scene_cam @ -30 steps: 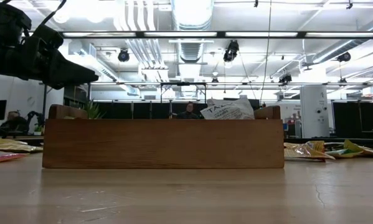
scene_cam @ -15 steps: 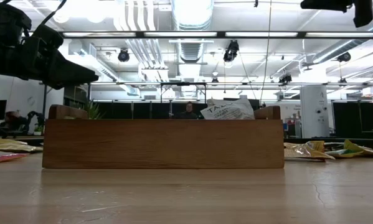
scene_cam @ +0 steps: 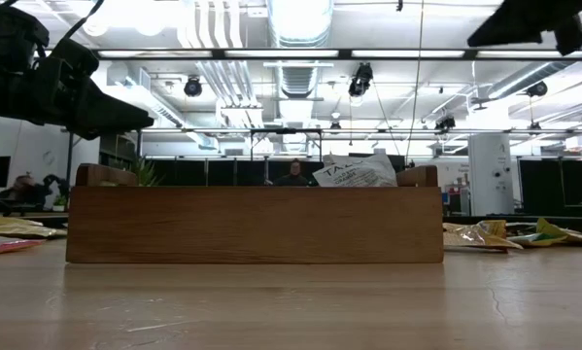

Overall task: Pick & Place Tea
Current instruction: Put the white tea bag into the right section of the wooden organizer

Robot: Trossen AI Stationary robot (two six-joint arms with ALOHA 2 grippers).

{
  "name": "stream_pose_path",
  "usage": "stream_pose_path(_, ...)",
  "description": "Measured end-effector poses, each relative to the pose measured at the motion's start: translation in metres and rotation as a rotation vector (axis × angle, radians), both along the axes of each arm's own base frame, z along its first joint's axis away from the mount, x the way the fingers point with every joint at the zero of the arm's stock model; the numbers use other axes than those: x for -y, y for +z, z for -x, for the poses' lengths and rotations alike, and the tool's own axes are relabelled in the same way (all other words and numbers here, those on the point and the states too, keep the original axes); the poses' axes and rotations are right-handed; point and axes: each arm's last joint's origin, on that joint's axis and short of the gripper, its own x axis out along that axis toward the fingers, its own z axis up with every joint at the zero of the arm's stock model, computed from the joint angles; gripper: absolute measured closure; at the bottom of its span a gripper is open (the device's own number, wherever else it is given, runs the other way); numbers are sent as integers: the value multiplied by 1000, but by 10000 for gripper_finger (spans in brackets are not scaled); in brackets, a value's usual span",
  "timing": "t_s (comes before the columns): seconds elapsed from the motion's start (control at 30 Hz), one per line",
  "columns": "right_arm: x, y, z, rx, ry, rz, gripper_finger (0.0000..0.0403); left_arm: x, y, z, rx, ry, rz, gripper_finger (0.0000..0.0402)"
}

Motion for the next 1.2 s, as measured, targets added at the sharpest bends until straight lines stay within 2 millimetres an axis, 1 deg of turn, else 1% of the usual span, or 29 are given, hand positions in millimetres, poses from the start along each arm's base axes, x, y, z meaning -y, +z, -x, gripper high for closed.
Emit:
stream_pose_path(0.17, 0, -2, 0, -121, 23, 1, 394, 0, 0, 0, 0, 0, 0, 255)
stream_pose_path(0.3, -1, -6, 0, -152, 37, 40, 394, 0, 0, 0, -1, 0, 0, 255)
stream_pose_path(0.47, 0, -3, 4, -130, 55, 69, 394, 0, 0, 0, -1, 0, 0, 255)
stream_pose_path(0.57, -2, -3, 10, -131, 98, 86, 394, 0, 0, 0, -1, 0, 0, 255)
stream_pose_path(0.63, -4, -6, 14, -115, 136, 124, 394, 0, 0, 0, -1, 0, 1, 255)
stream_pose_path(0.73, -5, -10, 25, -87, 193, 176, 394, 0, 0, 0, -1, 0, 0, 255)
stream_pose_path(0.83, -2, -17, 41, -6, 252, 216, 394, 0, 0, 0, 0, 0, 0, 255)
stream_pose_path(0.97, 5, -30, 58, 54, 330, 204, 394, 0, 0, 0, -1, 0, 0, 255)
stream_pose_path(1.07, 8, -31, 61, 83, 334, 176, 394, 0, 0, 0, -1, 0, 0, 255)
stream_pose_path(1.2, 3, -24, 57, 68, 327, 196, 394, 0, 0, 0, -1, 0, 0, 255)
